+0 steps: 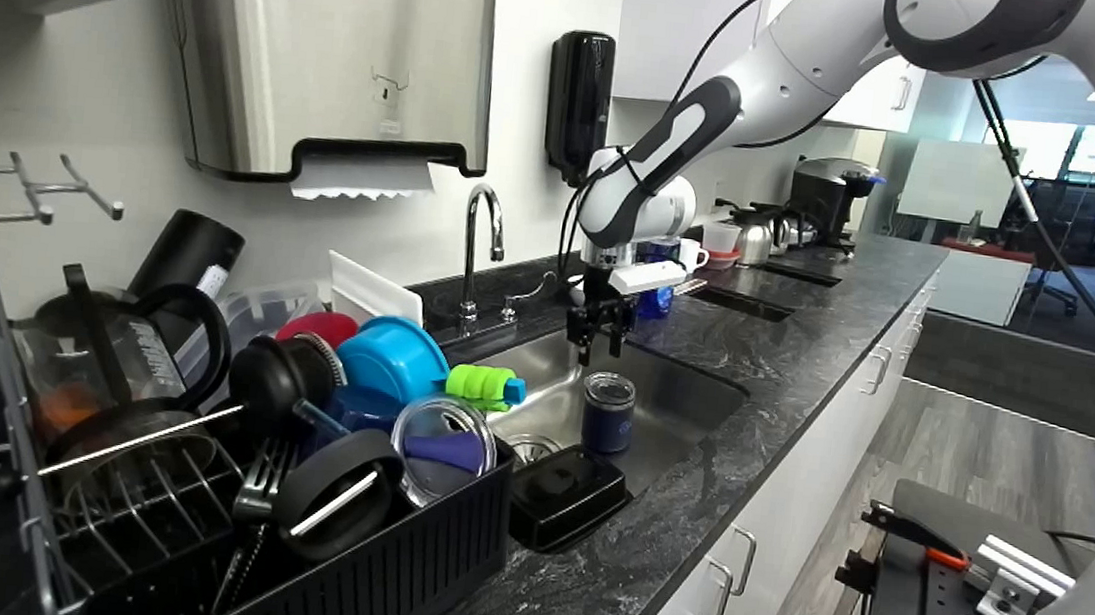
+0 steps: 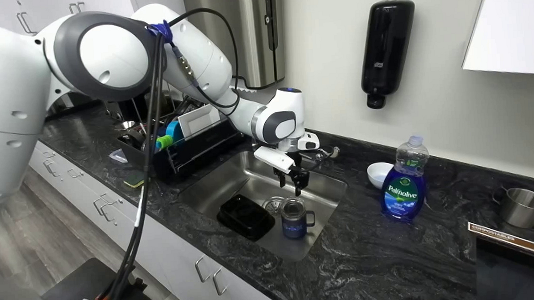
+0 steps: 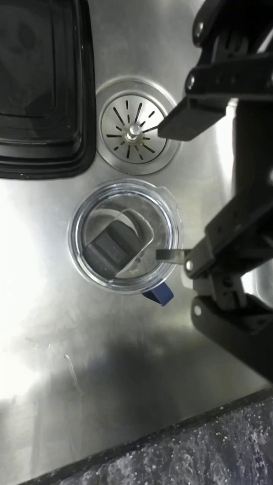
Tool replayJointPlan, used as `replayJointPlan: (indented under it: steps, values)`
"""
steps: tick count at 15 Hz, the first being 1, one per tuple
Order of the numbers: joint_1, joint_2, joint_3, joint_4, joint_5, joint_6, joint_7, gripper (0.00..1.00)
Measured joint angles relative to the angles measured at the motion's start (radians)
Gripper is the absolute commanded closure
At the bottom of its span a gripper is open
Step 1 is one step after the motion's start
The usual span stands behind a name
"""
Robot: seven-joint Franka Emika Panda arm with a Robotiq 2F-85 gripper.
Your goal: Place the lid on the dark blue thermos
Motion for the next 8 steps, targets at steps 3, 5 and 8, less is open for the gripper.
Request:
replayJointPlan:
  steps: [3, 5, 8]
  values:
    - [0.0, 0.0, 0.0, -0.006, 0.0, 0.002, 0.004, 0.77]
    - [0.0, 0.0, 0.0, -0.012, 0.0, 0.002, 0.004, 0.9]
    - [0.0, 0.001, -0.002, -0.022, 0.0, 0.004, 0.004, 1.0]
